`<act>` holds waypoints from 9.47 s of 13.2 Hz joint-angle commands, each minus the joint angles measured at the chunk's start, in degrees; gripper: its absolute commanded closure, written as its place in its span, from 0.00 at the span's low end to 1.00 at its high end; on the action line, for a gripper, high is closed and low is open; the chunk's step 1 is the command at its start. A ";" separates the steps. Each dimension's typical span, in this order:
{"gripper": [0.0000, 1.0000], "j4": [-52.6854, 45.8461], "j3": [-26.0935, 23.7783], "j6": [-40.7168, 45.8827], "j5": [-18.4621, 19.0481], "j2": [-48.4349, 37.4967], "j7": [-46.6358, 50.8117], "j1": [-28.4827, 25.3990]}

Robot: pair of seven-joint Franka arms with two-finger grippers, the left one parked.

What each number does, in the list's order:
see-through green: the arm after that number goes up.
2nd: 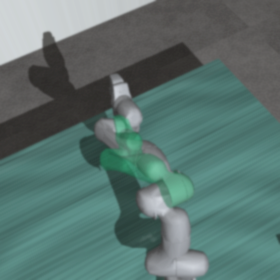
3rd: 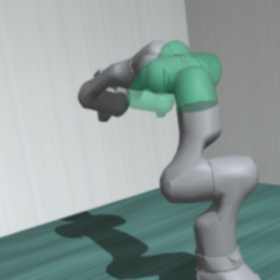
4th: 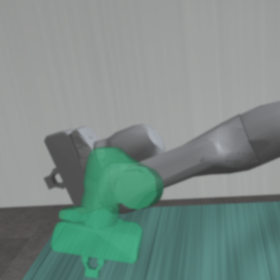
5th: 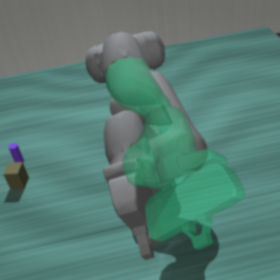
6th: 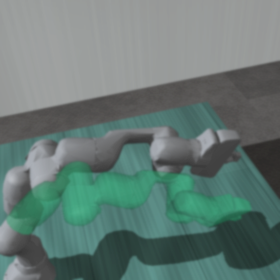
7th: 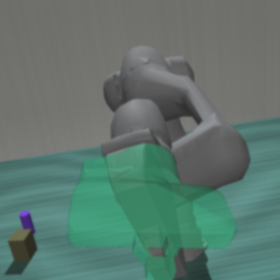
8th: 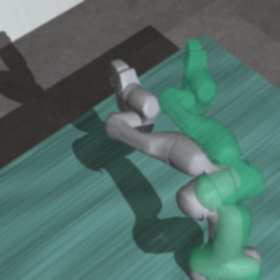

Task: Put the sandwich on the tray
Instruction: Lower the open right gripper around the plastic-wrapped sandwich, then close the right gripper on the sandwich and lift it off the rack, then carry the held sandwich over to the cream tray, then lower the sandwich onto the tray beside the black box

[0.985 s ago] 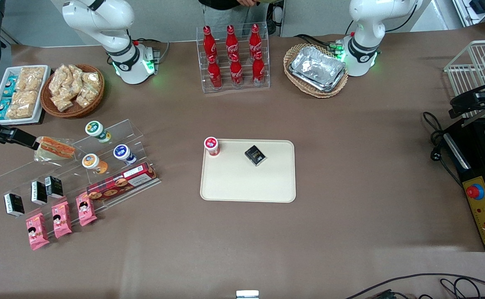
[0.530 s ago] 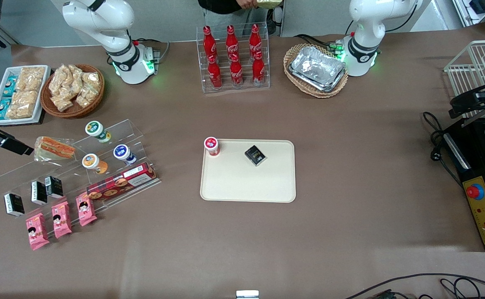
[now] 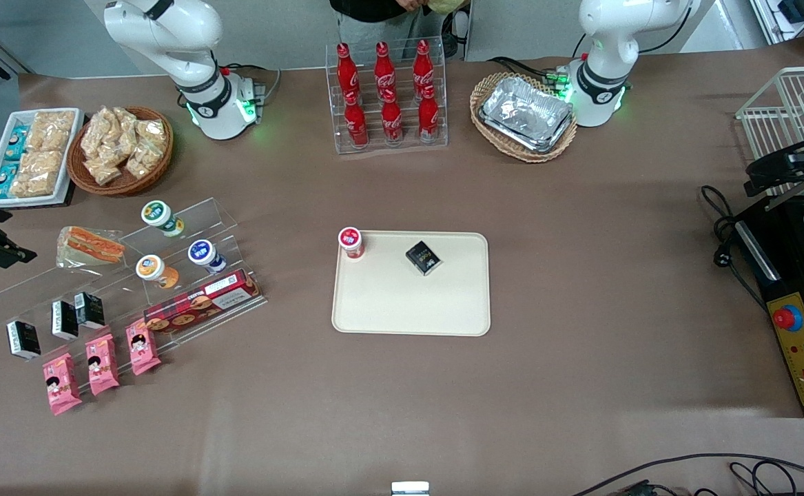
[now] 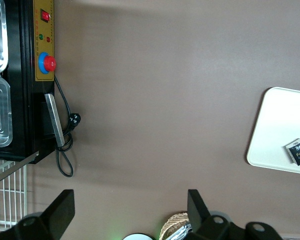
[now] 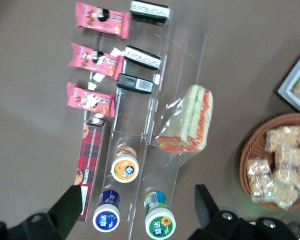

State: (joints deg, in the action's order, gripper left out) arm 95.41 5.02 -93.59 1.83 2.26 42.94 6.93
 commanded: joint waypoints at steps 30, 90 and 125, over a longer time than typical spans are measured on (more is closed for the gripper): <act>0.00 36.59 -0.01 -35.77 -2.27 -7.01 29.65 9.24; 0.61 -20.87 0.52 -33.23 -4.30 38.77 104.44 -52.20; 0.00 -21.59 1.84 -47.83 1.59 50.82 100.67 -52.37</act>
State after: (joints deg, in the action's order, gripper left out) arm 76.01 6.86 -140.73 2.37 51.20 143.55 -45.57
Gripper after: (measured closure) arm 0.181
